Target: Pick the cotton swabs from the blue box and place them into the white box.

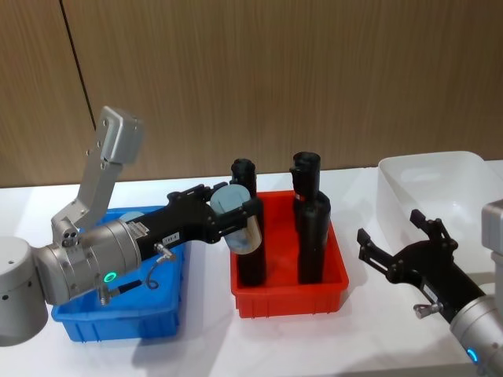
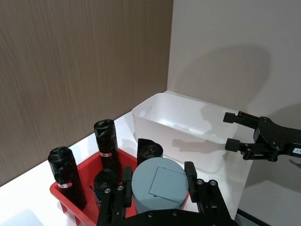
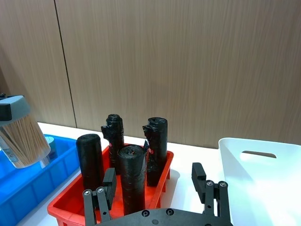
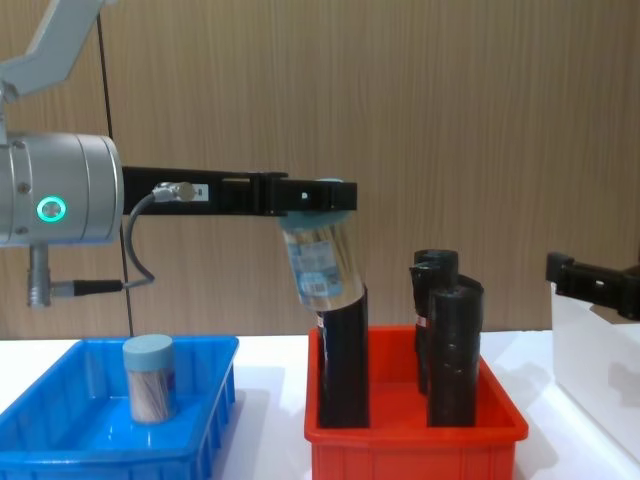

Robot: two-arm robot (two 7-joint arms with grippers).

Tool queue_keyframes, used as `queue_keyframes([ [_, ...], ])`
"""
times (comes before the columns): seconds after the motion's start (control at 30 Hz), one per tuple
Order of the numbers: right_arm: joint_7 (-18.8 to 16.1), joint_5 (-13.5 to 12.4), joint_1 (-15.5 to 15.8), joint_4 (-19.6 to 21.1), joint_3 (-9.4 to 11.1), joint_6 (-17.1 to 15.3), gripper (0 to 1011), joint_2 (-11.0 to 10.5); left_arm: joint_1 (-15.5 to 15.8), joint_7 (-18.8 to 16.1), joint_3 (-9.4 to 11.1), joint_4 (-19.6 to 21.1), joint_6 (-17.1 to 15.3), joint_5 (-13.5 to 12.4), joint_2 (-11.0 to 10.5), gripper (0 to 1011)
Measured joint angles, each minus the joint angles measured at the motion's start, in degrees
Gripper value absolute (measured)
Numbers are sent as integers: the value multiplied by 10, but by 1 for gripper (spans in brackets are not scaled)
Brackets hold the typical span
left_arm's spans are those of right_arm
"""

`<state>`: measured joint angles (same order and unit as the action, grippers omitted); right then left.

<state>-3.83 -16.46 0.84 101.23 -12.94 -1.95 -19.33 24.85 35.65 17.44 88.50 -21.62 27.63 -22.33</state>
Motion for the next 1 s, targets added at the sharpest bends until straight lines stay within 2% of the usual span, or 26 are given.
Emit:
queue_keyframes([
  [1.0, -3, -1, -1, 0, 1, 0, 1008, 0, 3, 6, 1, -4, -1, 3, 2, 669],
])
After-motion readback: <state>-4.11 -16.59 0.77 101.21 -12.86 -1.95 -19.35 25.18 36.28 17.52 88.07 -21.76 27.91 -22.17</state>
